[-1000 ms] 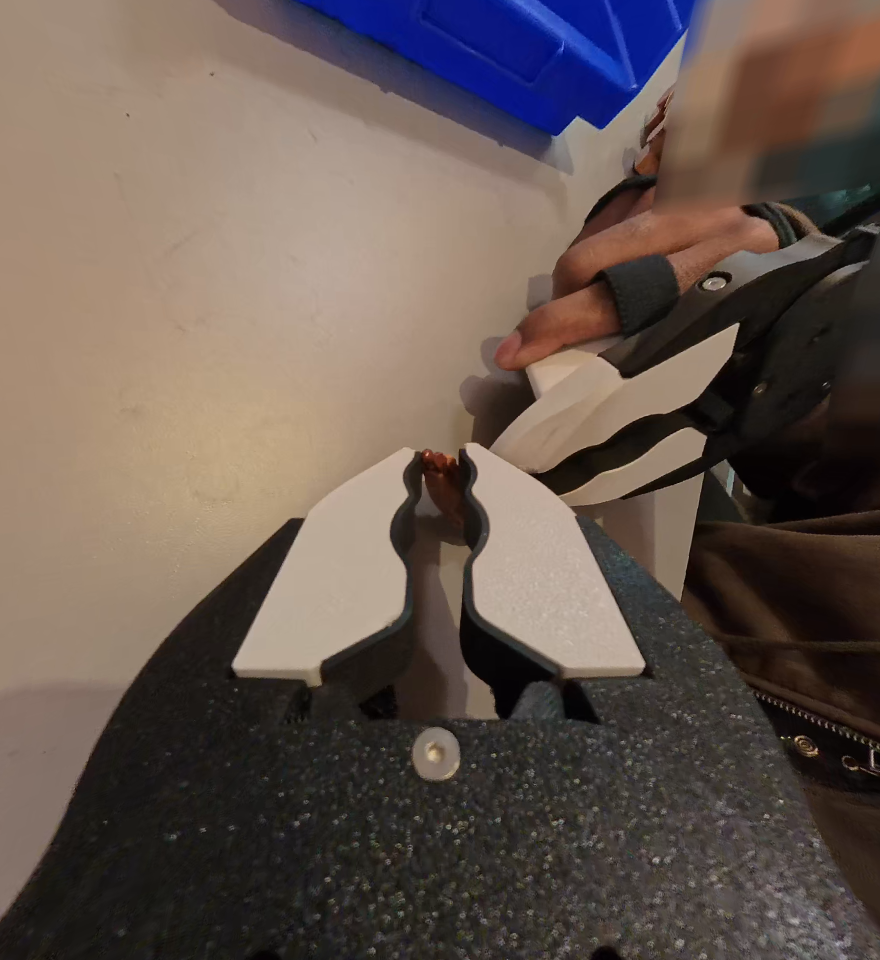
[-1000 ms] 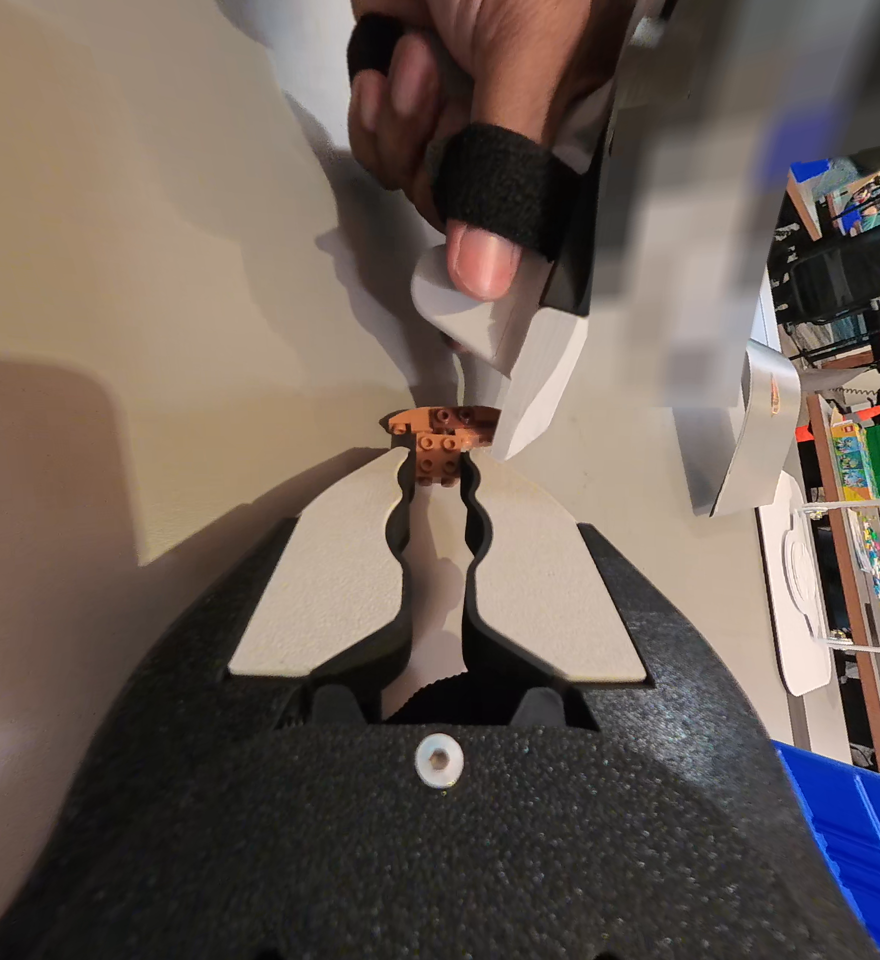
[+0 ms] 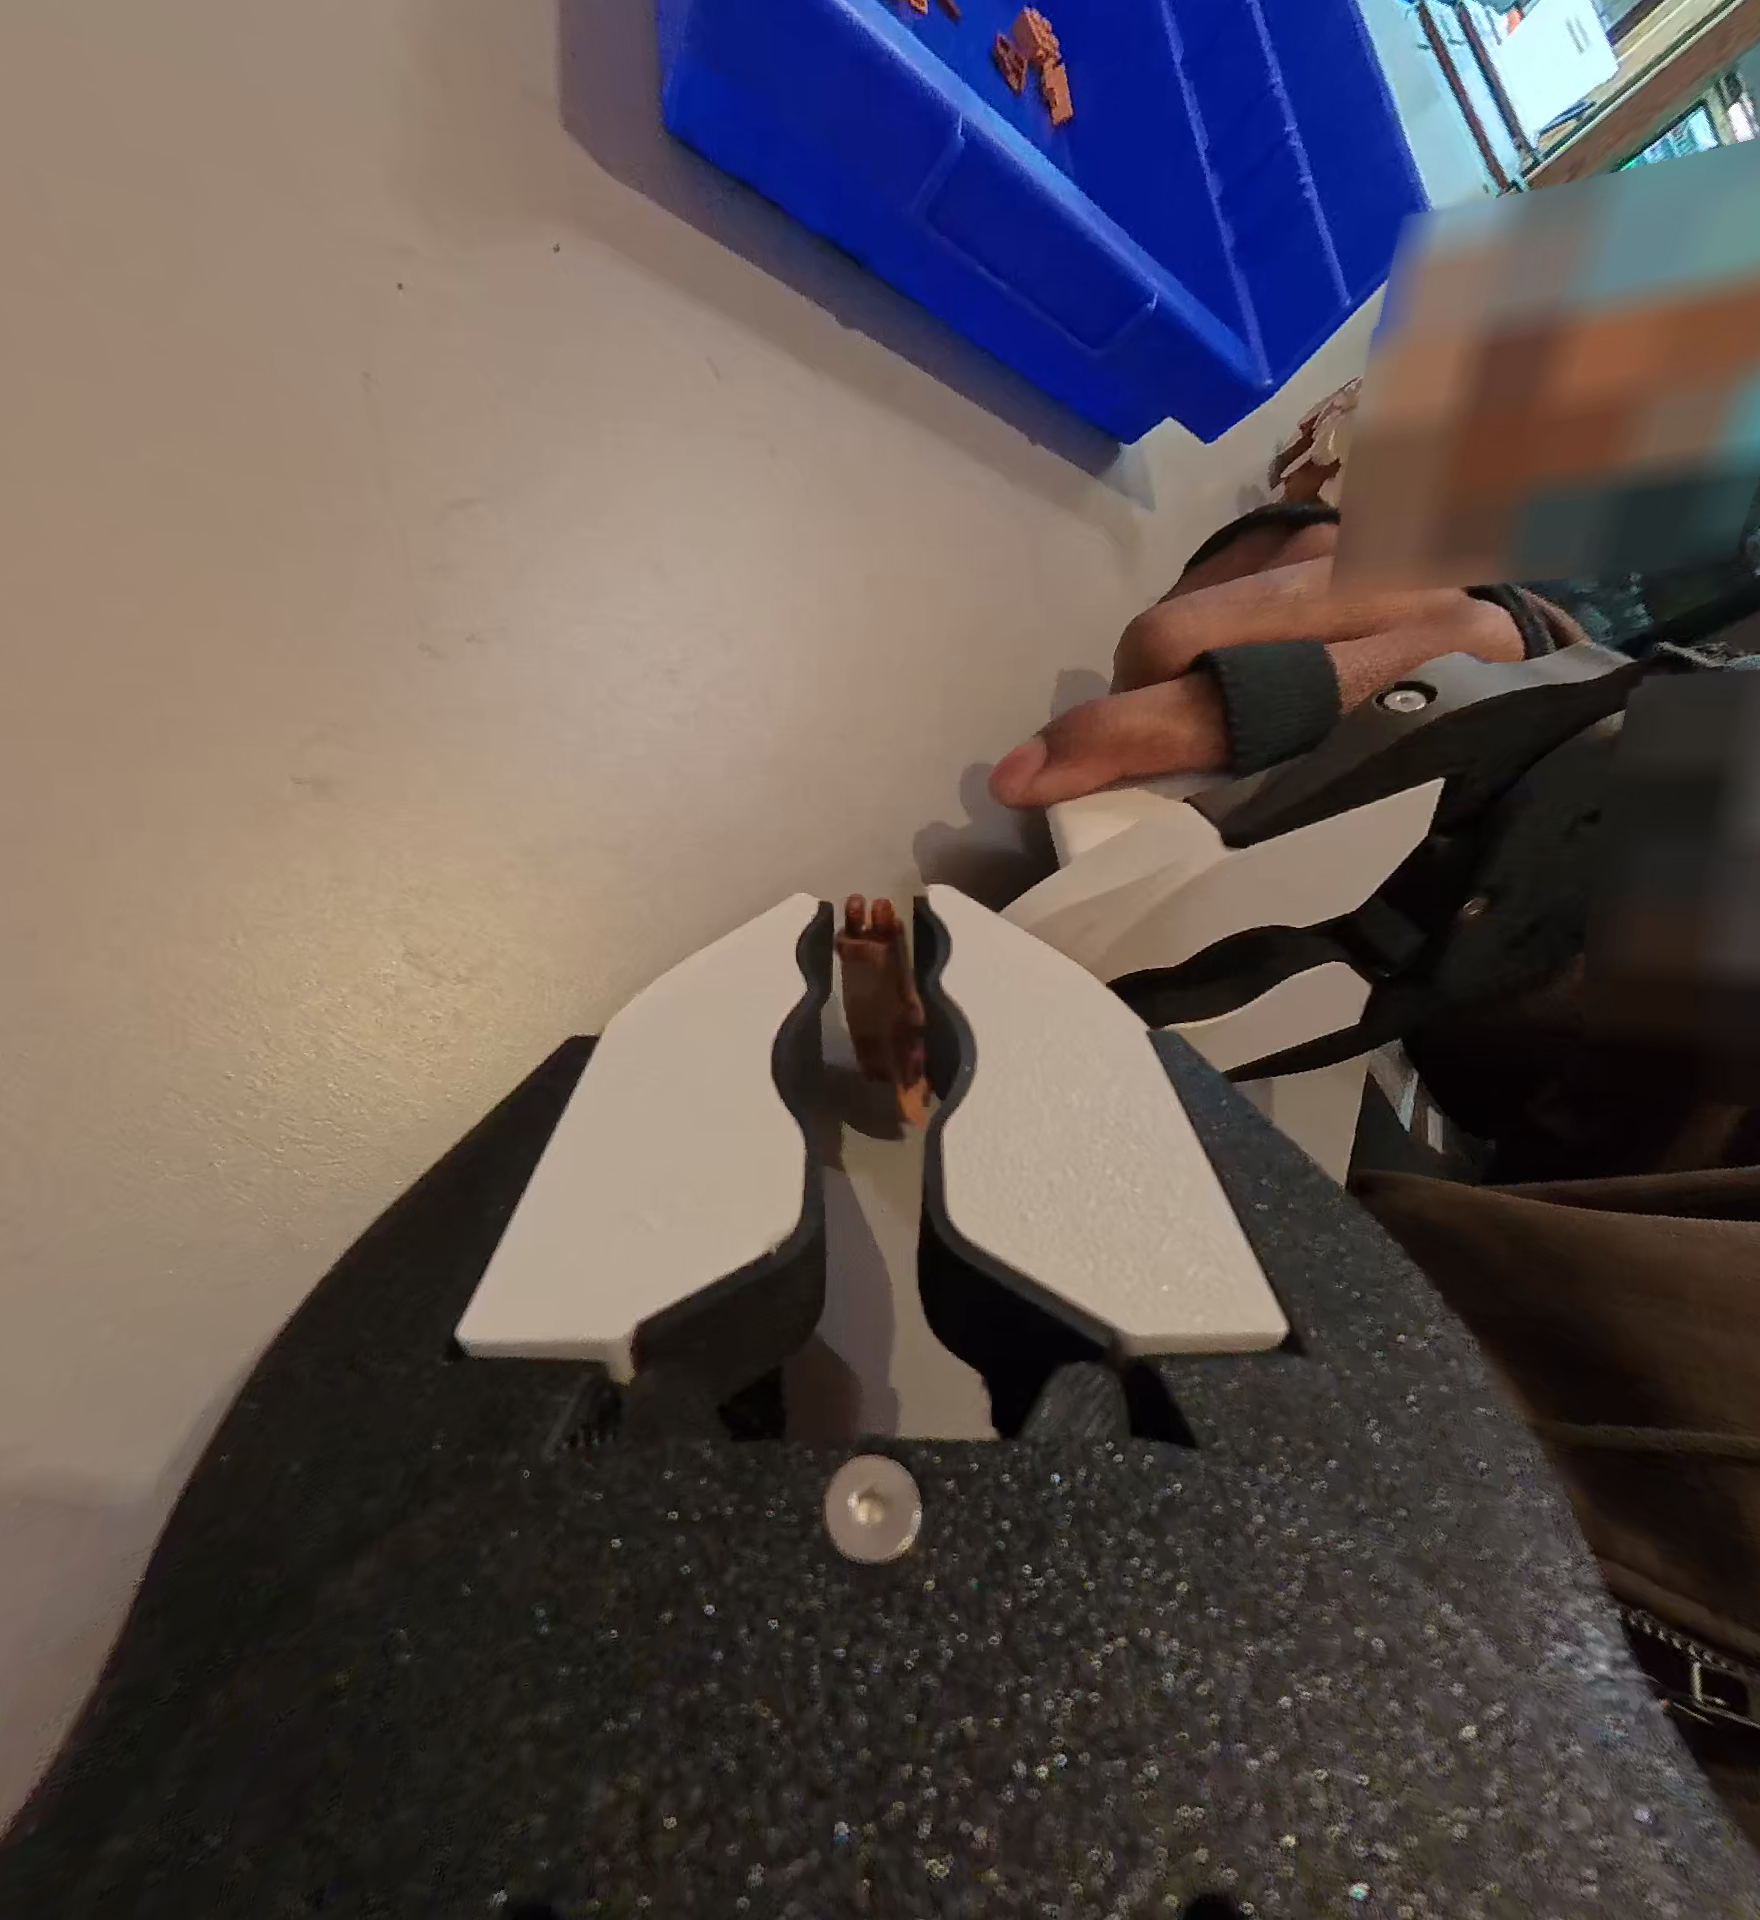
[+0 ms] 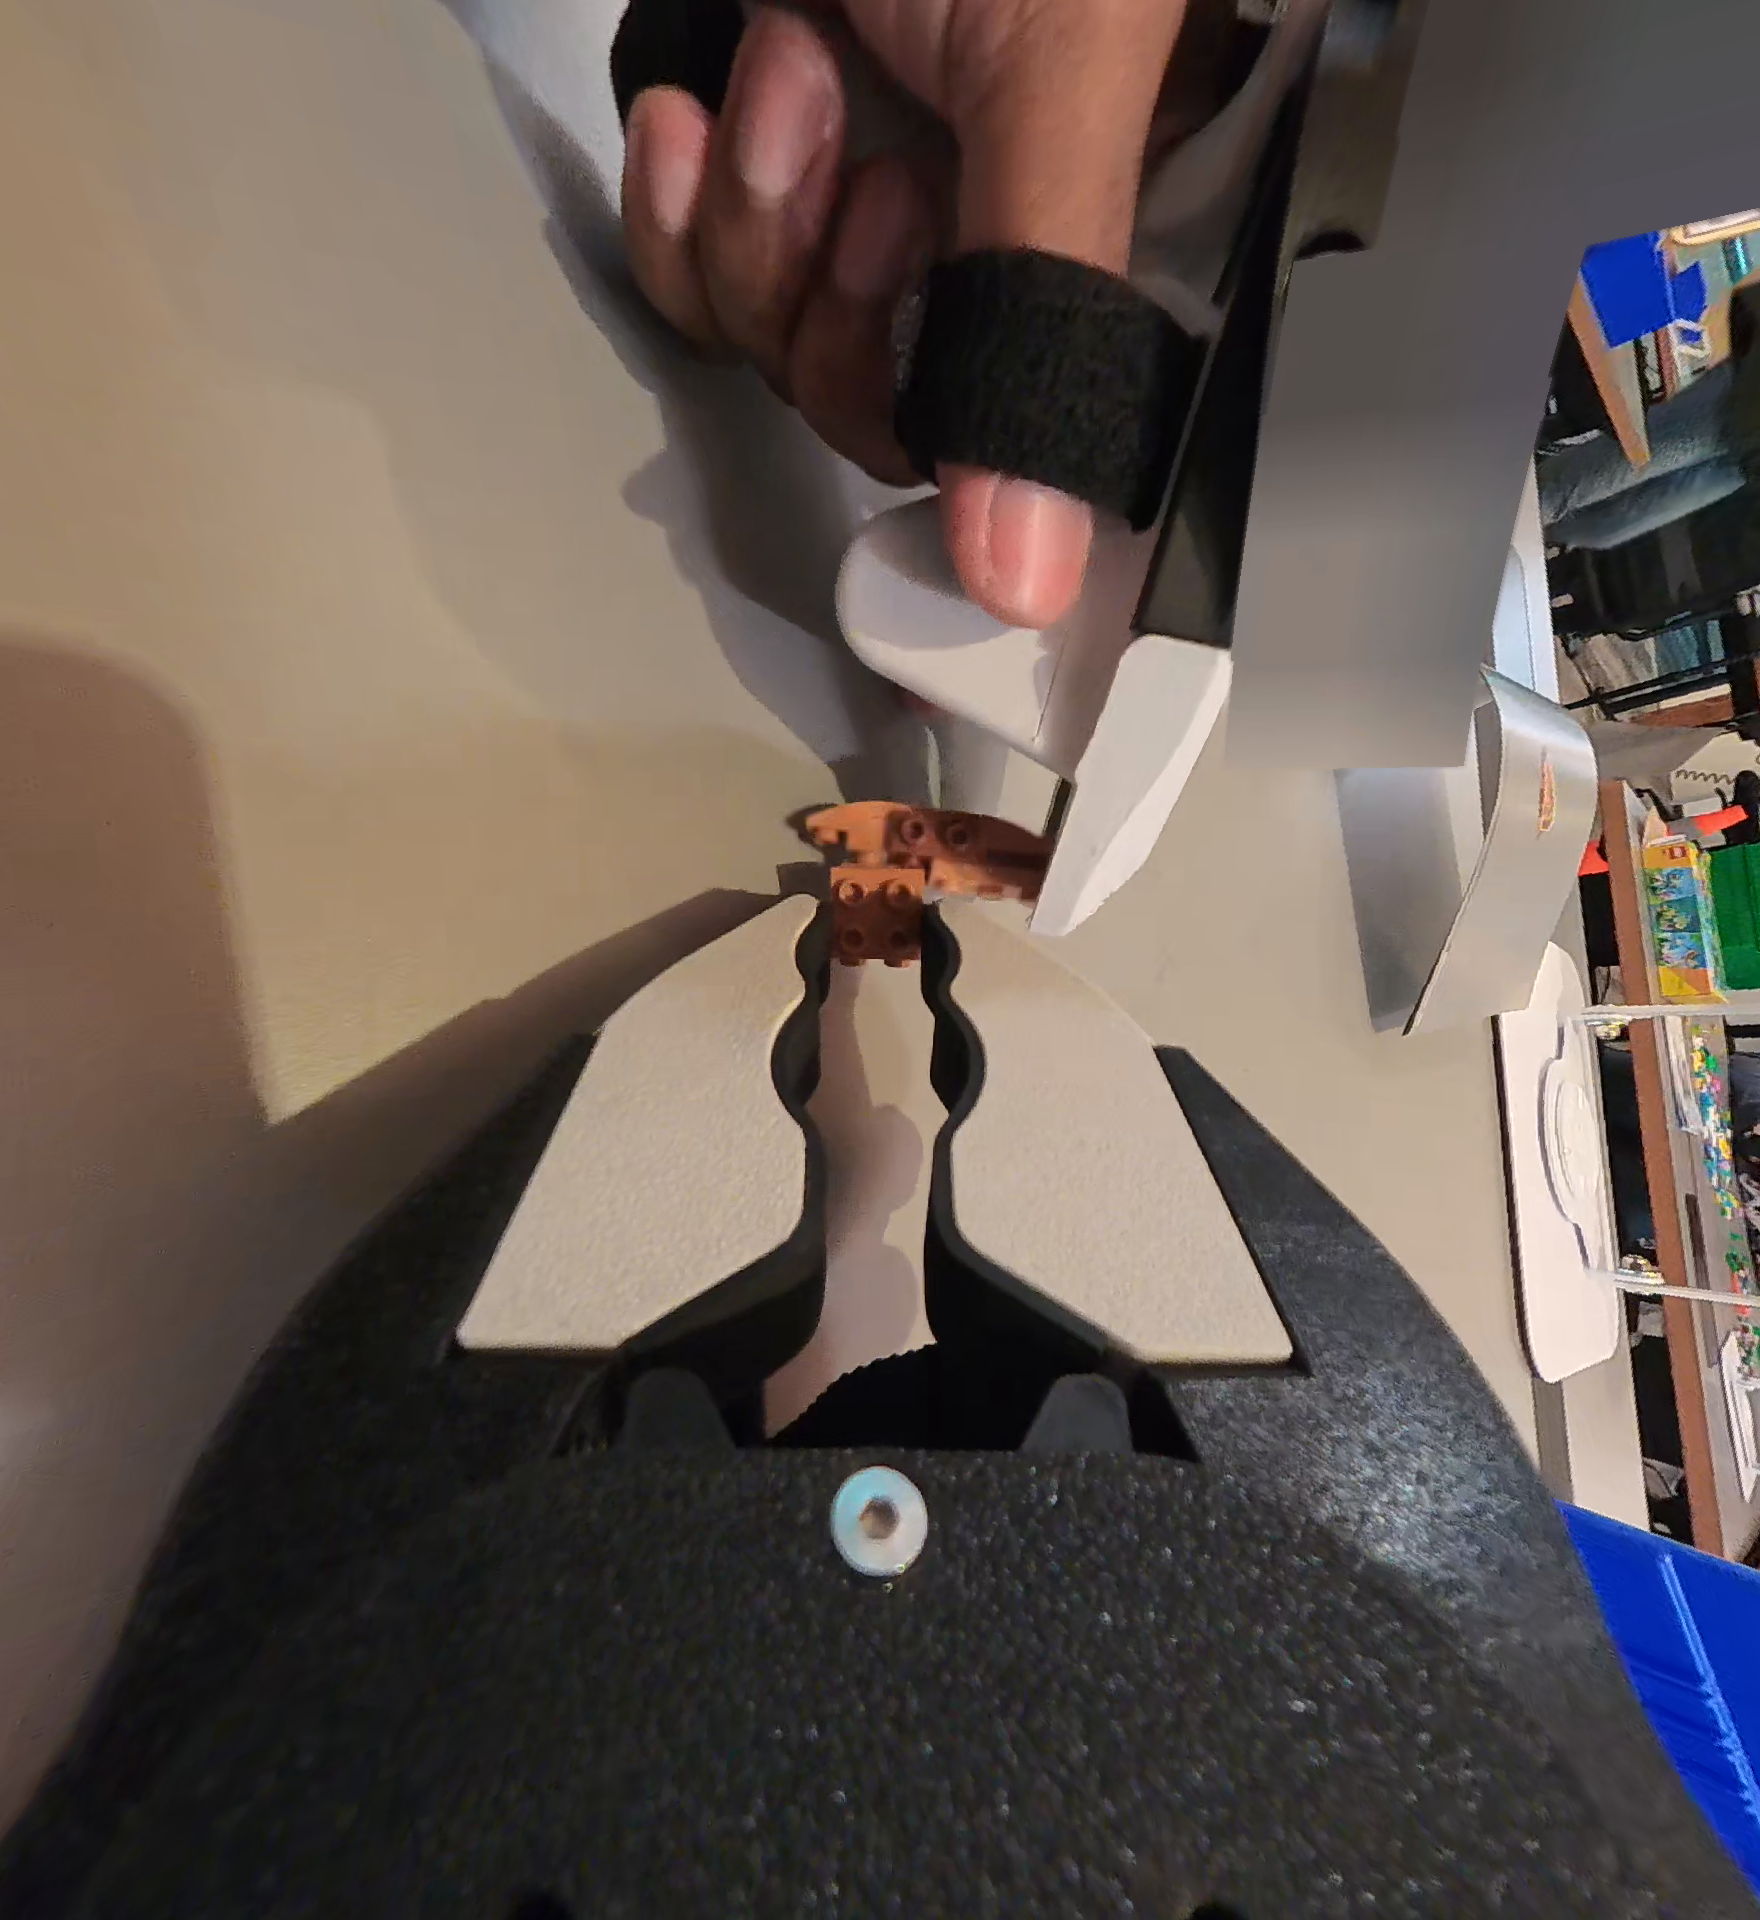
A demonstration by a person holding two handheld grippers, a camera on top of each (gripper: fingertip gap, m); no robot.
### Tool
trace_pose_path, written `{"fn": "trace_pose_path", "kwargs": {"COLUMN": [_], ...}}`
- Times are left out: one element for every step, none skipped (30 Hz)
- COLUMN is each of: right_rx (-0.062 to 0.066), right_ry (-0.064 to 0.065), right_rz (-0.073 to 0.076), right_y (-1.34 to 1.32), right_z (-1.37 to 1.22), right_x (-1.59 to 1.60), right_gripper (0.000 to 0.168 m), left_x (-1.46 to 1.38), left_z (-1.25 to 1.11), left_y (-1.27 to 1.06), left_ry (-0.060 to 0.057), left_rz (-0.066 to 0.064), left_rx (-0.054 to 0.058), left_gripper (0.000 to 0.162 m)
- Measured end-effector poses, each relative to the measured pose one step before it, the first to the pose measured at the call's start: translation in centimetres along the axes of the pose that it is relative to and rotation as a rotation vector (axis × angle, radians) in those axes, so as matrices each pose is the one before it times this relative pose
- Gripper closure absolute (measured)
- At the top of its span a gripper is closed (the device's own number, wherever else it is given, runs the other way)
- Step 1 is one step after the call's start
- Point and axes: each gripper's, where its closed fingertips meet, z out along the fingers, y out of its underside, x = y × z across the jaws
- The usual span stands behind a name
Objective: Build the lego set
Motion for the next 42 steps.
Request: {"fn": "trace_pose_path", "kwargs": {"right_rx": [-0.0001, 0.0003, 0.0006, -0.0008, -0.0015, -0.0021, -0.0014, -0.0005, -0.001, -0.0017, -0.0038, -0.0045, -0.0012, 0.003, 0.0046, 0.0053, 0.0066, 0.0044, 0.0015, 0.0004, -0.0001, 0.0005, 0.001, 0.0, 0.0004, 0.0018, 0.0019, 0.0026, 0.0028, 0.0024, 0.0026, 0.0038, 0.0036, 0.0001, -0.0022, -0.0028, -0.0026, -0.0007, 0.0027, 0.0036, 0.0047, 0.004], "right_ry": [-0.0004, -0.0012, -0.0001, 0.0005, 0.0005, 0.001, 0.0002, -0.0007, -0.0017, -0.001, -0.0003, 0.0016, 0.0005, 0.0006, 0.0021, 0.003, 0.003, 0.0013, 0.0014, 0.0, 0.0002, 0.0007, 0.0005, -0.001, -0.0005, 0.0008, -0.0003, -0.0003, 0.0014, 0.0022, 0.0006, -0.0001, -0.0001, -0.0002, 0.0018, 0.0035, 0.0049, 0.0078, 0.01, 0.0104, 0.0138, 0.0162], "right_rz": [0.0058, 0.006, 0.006, 0.0053, 0.0033, 0.0034, 0.0036, 0.0031, 0.0044, 0.0046, 0.0029, 0.0037, 0.0053, 0.007, 0.0096, 0.0123, 0.0136, 0.0139, 0.0123, 0.0113, 0.0117, 0.0121, 0.0119, 0.0117, 0.0101, 0.0074, 0.0069, 0.0061, 0.004, 0.0028, 0.0035, 0.0041, 0.0046, 0.0032, 0.0007, -0.0002, 0.0006, 0.0006, 0.0018, 0.0041, 0.0034, 0.0015], "right_y": [0.014, 0.013, 0.001, 0.014, 0.01, 0.022, 0.025, 0.017, 0.048, 0.076, 0.137, 0.17, 0.142, 0.08, 0.053, 0.019, -0.004, 0.039, 0.089, 0.137, 0.15, 0.143, 0.141, 0.125, 0.113, 0.083, 0.059, 0.032, 0.002, -0.009, -0.045, -0.072, -0.084, -0.029, 0.02, 0.039, 0.042, 0.018, -0.032, -0.065, -0.104, -0.111], "right_z": [0.001, -0.009, 0.009, 0.01, 0.017, 0.005, 0.002, -0.013, -0.037, -0.035, -0.067, -0.092, -0.13, -0.173, -0.192, -0.225, -0.225, -0.223, -0.185, -0.173, -0.157, -0.144, -0.149, -0.143, -0.135, -0.127, -0.116, -0.109, -0.094, -0.08, -0.066, -0.05, -0.03, -0.021, -0.003, -0.01, -0.008, -0.031, -0.054, -0.063, -0.068, -0.067], "right_x": [0.015, 0.012, 0.034, 0.02, 0.018, 0.02, 0.012, 0.003, 0.0, 0.015, 0.034, 0.073, 0.068, 0.044, 0.081, 0.1, 0.082, 0.043, 0.026, -0.015, -0.022, -0.006, -0.008, -0.004, -0.006, 0.016, 0.008, 0.014, 0.032, 0.048, 0.034, 0.014, -0.005, -0.007, 0.0, 0.021, 0.042, 0.081, 0.121, 0.127, 0.169, 0.201], "right_gripper": [0.152, 0.152, 0.152, 0.152, 0.152, 0.152, 0.152, 0.152, 0.152, 0.152, 0.152, 0.152, 0.152, 0.152, 0.152, 0.152, 0.152, 0.152, 0.152, 0.152, 0.152, 0.152, 0.152, 0.152, 0.152, 0.152, 0.152, 0.152, 0.152, 0.152, 0.152, 0.152, 0.152, 0.152, 0.152, 0.152, 0.152, 0.152, 0.152, 0.152, 0.152, 0.152], "left_x": [0.088, 0.074, 0.039, 0.03, 0.052, 0.076, 0.044, -0.031, -0.075, -0.16, -0.166, -0.096, -0.129, -0.22, -0.182, -0.042, 0.134, 0.116, 0.042, 0.052, 0.117, 0.163, 0.087, 0.102, 0.007, 0.053, 0.015, -0.038, -0.008, -0.099, -0.138, -0.019, -0.047, -0.035, -0.097, -0.212, -0.271, -0.227, -0.124, -0.006, 0.064, 0.203], "left_z": [-0.032, -0.054, -0.061, -0.057, -0.064, -0.049, -0.068, -0.094, -0.122, -0.141, -0.13, -0.095, -0.061, -0.034, 0.007, 0.046, 0.082, 0.112, 0.122, 0.132, 0.162, 0.176, 0.169, 0.131, 0.097, 0.066, 0.055, 0.087, 0.109, 0.152, 0.08, 0.022, 0.024, 0.015, 0.04, 0.059, 0.095, 0.085, 0.046, -0.012, -0.131, -0.24], "left_y": [-0.016, -0.048, -0.01, -0.007, 0.038, 0.082, 0.1, 0.09, 0.044, 0.034, 0.062, 0.152, 0.221, 0.268, 0.296, 0.248, 0.173, 0.037, -0.122, -0.115, -0.031, 0.084, 0.1, 0.057, 0.011, -0.064, -0.072, -0.021, 0.079, 0.148, 0.02, -0.065, -0.008, -0.009, 0.026, 0.086, 0.145, 0.059, -0.077, -0.212, -0.406, -0.57], "left_ry": [0.0103, 0.0123, 0.0109, 0.0108, 0.0115, 0.0122, 0.0082, 0.0009, -0.0051, -0.0133, -0.0178, -0.0167, -0.0223, -0.0347, -0.0391, -0.0359, -0.0267, -0.0242, -0.0248, -0.0179, -0.007, 0.0018, -0.0024, -0.0016, -0.0078, -0.0046, -0.0061, -0.0077, -0.0034, -0.0081, -0.0105, -0.0019, -0.0034, -0.0028, -0.0069, -0.0114, -0.0047, 0.0119, 0.029, 0.0462, 0.0626, 0.0789], "left_rz": [-0.0118, -0.0153, -0.017, -0.0159, -0.0137, -0.0122, -0.0074, -0.0012, 0.0048, 0.0149, 0.0296, 0.0451, 0.0619, 0.0822, 0.1011, 0.1098, 0.1115, 0.1019, 0.0898, 0.0781, 0.0701, 0.0653, 0.0619, 0.0635, 0.0606, 0.0582, 0.0513, 0.0439, 0.0359, 0.0285, 0.0233, 0.0168, 0.0121, 0.008, 0.0007, -0.0134, -0.0434, -0.079, -0.102, -0.1224, -0.1426, -0.1456], "left_rx": [0.0041, 0.0061, 0.0037, 0.0021, -0.0001, -0.0042, -0.0059, -0.0057, -0.0054, -0.0064, -0.0114, -0.0221, -0.0335, -0.0404, -0.0426, -0.0381, -0.032, -0.0242, -0.0142, -0.0135, -0.0208, -0.0268, -0.0253, -0.0208, -0.0141, -0.0103, -0.0096, -0.0148, -0.0198, -0.0238, -0.0117, -0.0055, -0.007, -0.0047, -0.0057, -0.0062, -0.0029, 0.0098, 0.0284, 0.0443, 0.0607, 0.0724], "left_gripper": [0.146, 0.144, 0.143, 0.143, 0.143, 0.143, 0.143, 0.143, 0.143, 0.143, 0.142, 0.139, 0.135, 0.131, 0.126, 0.121, 0.12, 0.119, 0.119, 0.119, 0.12, 0.121, 0.123, 0.125, 0.128, 0.13, 0.134, 0.138, 0.141, 0.145, 0.145, 0.146, 0.146, 0.146, 0.146, 0.146, 0.146, 0.146, 0.146, 0.146, 0.146, 0.147]}}
